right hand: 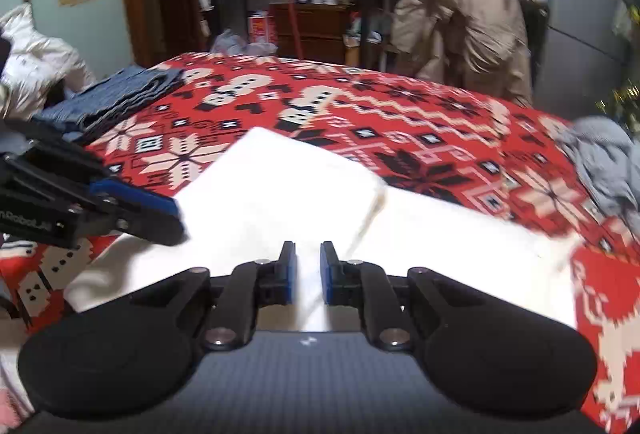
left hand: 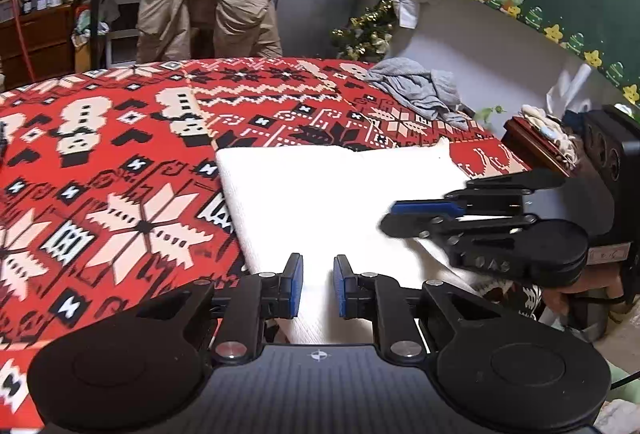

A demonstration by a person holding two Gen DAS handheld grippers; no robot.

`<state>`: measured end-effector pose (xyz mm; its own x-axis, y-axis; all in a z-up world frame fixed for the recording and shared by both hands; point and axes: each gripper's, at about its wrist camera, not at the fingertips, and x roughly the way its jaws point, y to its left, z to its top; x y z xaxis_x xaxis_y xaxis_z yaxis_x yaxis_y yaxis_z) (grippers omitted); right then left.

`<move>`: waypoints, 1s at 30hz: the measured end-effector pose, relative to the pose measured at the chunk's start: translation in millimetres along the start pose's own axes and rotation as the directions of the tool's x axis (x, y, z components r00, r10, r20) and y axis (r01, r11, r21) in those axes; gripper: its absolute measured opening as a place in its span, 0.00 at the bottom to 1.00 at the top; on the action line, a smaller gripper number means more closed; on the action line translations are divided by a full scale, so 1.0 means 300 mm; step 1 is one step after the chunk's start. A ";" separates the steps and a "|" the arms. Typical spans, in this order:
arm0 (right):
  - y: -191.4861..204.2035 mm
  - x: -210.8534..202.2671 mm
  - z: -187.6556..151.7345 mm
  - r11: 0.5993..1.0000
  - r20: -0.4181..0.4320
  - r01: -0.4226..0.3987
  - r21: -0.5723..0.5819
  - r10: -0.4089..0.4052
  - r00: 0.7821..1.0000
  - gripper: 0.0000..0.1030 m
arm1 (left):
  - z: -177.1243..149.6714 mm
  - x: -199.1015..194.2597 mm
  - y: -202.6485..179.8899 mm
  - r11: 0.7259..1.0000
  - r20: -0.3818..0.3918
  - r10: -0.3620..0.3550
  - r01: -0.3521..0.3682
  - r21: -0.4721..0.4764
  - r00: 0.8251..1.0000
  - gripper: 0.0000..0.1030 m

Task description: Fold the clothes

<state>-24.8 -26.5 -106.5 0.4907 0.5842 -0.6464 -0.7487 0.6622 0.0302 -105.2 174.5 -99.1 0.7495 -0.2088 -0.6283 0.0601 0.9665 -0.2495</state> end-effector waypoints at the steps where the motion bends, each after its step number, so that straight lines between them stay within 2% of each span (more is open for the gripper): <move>1: 0.006 -0.026 -0.003 1.000 0.013 -0.021 0.014 0.020 1.000 0.17 | -0.005 -0.017 -0.007 1.000 0.007 -0.026 0.025 0.005 1.000 0.15; 4: 0.057 -0.091 -0.017 0.993 0.035 -0.115 0.004 0.115 0.993 0.17 | -0.027 -0.032 -0.041 0.997 -0.023 -0.066 0.067 0.040 0.998 0.14; 6: 0.109 -0.096 -0.039 0.988 -0.008 -0.145 -0.058 0.145 0.989 0.16 | -0.051 -0.013 -0.059 0.996 -0.057 -0.036 0.040 0.075 0.998 0.10; 8: 0.147 -0.085 -0.075 0.984 -0.058 -0.136 -0.111 0.130 0.990 0.16 | -0.070 -0.002 -0.071 0.994 -0.068 -0.019 0.027 0.106 0.998 0.11; 10: 0.138 -0.102 -0.107 0.984 -0.051 -0.130 -0.120 0.125 0.991 0.16 | -0.075 -0.011 -0.089 0.988 -0.068 0.001 0.009 0.151 0.998 0.11; 16: 0.094 -0.185 -0.154 0.991 -0.091 -0.086 -0.103 0.077 0.993 0.16 | -0.103 -0.053 -0.114 0.981 -0.073 0.008 0.006 0.194 0.997 0.11; 19: 0.083 -0.199 -0.178 0.993 -0.094 -0.080 -0.088 0.072 0.993 0.16 | -0.123 -0.044 -0.142 0.973 -0.070 0.035 -0.018 0.228 0.997 0.11; 25: 0.078 -0.209 -0.186 0.996 -0.083 -0.066 -0.055 0.061 0.995 0.16 | -0.167 -0.025 -0.221 0.919 -0.035 0.097 -0.076 0.387 0.995 0.11; 27: 0.078 -0.213 -0.186 0.996 -0.085 -0.064 -0.054 0.059 0.995 0.16 | -0.169 -0.027 -0.224 0.915 -0.032 0.105 -0.084 0.394 0.994 0.11; 30: 0.072 -0.220 -0.190 0.997 -0.088 -0.062 -0.048 0.058 0.994 0.17 | -0.160 -0.047 -0.225 0.925 -0.041 0.095 -0.073 0.372 0.995 0.11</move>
<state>-99.0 -77.6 -106.6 0.4055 0.5780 -0.7081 -0.7985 0.6011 0.0334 -151.5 105.1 -108.7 0.7241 -0.1220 -0.6788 0.2459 0.9652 0.0888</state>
